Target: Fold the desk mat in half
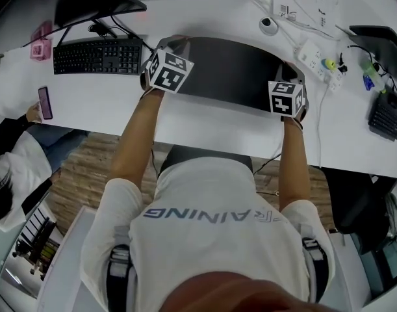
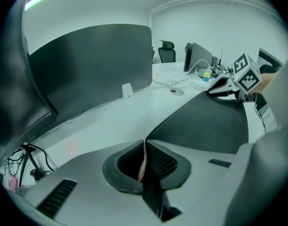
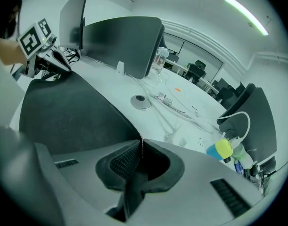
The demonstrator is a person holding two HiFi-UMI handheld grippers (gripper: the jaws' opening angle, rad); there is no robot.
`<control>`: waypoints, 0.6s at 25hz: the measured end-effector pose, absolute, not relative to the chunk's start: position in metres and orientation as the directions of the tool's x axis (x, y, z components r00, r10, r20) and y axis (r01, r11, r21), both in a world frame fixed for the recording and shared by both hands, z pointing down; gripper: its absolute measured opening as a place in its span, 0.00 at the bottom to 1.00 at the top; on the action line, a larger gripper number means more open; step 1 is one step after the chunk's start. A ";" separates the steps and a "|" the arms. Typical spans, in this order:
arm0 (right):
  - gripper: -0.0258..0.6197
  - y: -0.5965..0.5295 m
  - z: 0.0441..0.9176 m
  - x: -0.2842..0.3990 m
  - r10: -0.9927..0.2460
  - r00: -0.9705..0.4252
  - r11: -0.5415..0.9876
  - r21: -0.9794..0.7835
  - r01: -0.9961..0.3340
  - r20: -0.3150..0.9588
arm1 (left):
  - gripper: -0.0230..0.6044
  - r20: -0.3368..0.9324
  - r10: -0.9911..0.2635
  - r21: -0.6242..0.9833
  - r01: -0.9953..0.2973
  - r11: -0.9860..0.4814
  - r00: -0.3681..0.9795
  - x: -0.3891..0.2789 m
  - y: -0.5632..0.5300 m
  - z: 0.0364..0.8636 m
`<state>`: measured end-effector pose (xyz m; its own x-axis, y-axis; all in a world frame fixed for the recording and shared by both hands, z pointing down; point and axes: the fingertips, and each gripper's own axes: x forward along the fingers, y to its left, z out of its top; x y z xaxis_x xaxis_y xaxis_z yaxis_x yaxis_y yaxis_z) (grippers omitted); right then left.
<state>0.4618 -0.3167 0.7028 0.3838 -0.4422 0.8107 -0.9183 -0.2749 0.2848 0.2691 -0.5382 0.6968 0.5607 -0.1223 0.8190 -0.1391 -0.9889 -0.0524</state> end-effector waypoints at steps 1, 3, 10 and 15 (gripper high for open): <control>0.10 -0.316 0.705 0.462 -0.439 0.382 -0.273 0.284 -0.919 0.814 | 0.11 0.822 -0.125 -0.059 -0.136 -0.989 0.555 0.270 -0.539 0.700; 0.11 -0.317 0.707 0.463 -0.435 0.384 -0.271 0.288 -0.918 0.815 | 0.11 0.826 -0.128 -0.062 -0.137 -0.989 0.549 0.272 -0.541 0.705; 0.16 -0.323 0.703 0.465 -0.470 0.396 -0.281 0.292 -0.914 0.789 | 0.19 0.758 -0.160 0.010 -0.257 -0.966 0.632 0.274 -0.557 0.688; 0.19 -0.322 0.682 0.467 -0.524 0.437 -0.367 0.269 -0.891 0.731 | 0.10 0.702 -0.187 0.062 -0.320 -0.945 0.688 0.270 -0.556 0.664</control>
